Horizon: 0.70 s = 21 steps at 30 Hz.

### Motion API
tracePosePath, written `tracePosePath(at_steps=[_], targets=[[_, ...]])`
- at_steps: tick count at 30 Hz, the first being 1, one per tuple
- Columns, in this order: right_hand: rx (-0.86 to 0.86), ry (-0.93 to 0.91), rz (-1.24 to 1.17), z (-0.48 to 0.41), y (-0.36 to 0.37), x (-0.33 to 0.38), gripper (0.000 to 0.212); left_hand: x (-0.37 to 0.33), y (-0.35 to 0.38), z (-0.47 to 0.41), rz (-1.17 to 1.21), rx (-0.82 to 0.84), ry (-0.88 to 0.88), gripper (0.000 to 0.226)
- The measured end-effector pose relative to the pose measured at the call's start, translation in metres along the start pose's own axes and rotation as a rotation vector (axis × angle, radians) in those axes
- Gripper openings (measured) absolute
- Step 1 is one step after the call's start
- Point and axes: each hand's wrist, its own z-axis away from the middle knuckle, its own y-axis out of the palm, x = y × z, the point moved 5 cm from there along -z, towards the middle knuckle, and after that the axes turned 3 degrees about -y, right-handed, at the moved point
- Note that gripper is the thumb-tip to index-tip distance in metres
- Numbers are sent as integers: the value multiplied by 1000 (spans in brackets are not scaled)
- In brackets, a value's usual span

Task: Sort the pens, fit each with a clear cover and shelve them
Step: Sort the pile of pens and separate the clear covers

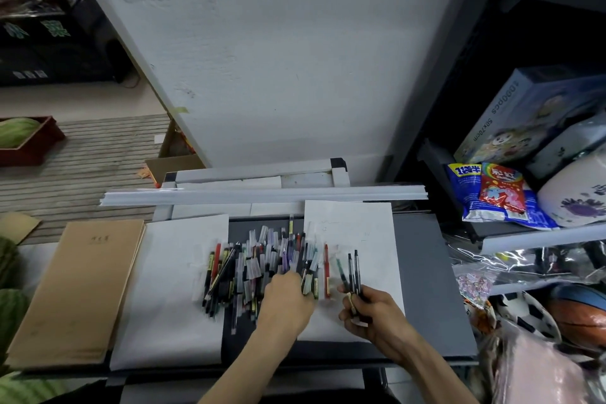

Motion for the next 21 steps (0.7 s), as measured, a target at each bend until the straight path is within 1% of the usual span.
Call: tracePosePath(at_steps=[3,5,7,9,12,15,19,21], targets=[[22,42,-85,0,8,-4,20,3,4,-2,15,4,-23,31],[22,67,-110,0,13,-5,21,2,7,-4,15,-2,-29,31],[-1,88,-69,-1,16,-6,23,0,9,-4,-17,1,-25,28],[-41,77,-37,-3,17,-7,20,-3,9,-4,-43,-6,-22,25],[-72,56,3,-5,19,-5,21,-3,9,-5,-39,-25,-23,30],[-40,58,62,-4,21,-5,24,3,11,-10,5,-22,-22,39],[0,49,92,-4,24,-8,18,8,12,-13,63,-19,-21,46],[33,14,128,-4,26,-9,29,9,10,-13,97,-30,-14,40]])
